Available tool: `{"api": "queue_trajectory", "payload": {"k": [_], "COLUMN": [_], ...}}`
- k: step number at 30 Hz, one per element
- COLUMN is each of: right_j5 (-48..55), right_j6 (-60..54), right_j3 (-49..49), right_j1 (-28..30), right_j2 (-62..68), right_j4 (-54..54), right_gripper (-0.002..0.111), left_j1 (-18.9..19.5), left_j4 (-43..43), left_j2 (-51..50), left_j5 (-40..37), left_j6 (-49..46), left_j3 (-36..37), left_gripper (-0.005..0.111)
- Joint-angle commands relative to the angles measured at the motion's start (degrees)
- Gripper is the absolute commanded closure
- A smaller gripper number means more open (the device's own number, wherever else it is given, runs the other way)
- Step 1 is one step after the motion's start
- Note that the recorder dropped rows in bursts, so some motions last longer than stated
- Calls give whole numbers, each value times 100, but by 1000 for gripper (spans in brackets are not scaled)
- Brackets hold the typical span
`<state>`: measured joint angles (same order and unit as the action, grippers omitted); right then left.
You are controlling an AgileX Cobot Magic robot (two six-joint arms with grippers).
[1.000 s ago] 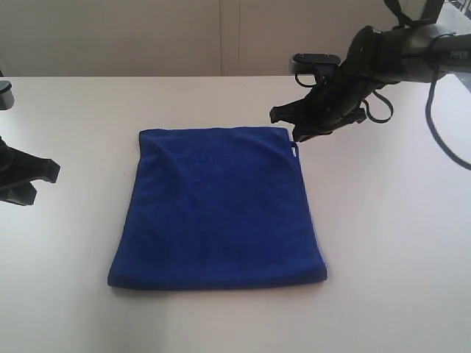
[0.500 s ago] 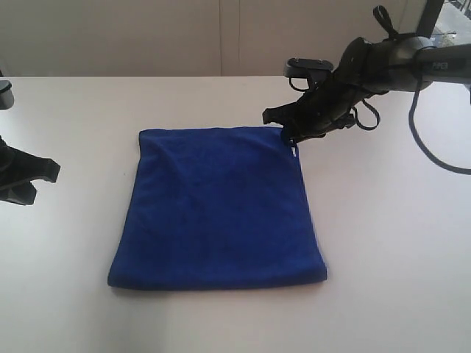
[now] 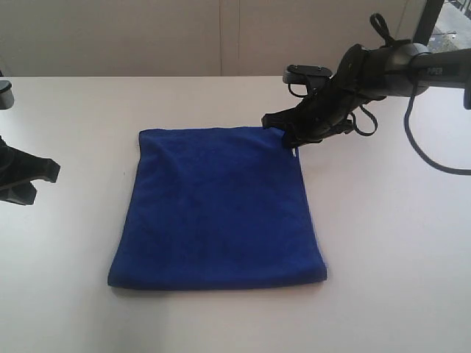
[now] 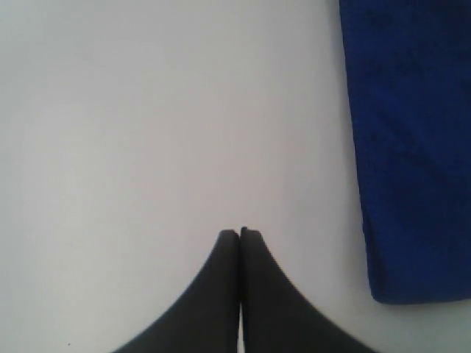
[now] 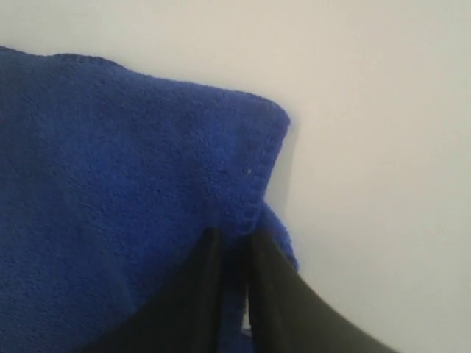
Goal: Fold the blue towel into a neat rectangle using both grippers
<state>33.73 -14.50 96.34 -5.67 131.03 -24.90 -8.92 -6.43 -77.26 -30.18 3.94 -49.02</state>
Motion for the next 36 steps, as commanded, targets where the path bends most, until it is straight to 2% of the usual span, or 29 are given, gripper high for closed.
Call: {"api": "queue_trajectory", "payload": {"k": [1, 14, 24, 36], "right_j5": [-14, 189, 397, 325], "right_j6": [-95, -81, 630, 685], "right_j3": [41, 41, 41, 41], "right_j1": [54, 67, 67, 67], "right_j2": [-2, -303, -374, -3], "right_j4": [-14, 190, 1331, 1401], "right_gripper": [108, 108, 108, 108], "left_j1": [20, 20, 20, 20], "left_j4": [-25, -25, -25, -25], "left_j2": [57, 57, 57, 57], "left_j5": [-57, -57, -57, -57], "left_j6": [-5, -5, -5, -5], "left_j3": [59, 59, 59, 59], "left_gripper": [107, 107, 107, 107]}}
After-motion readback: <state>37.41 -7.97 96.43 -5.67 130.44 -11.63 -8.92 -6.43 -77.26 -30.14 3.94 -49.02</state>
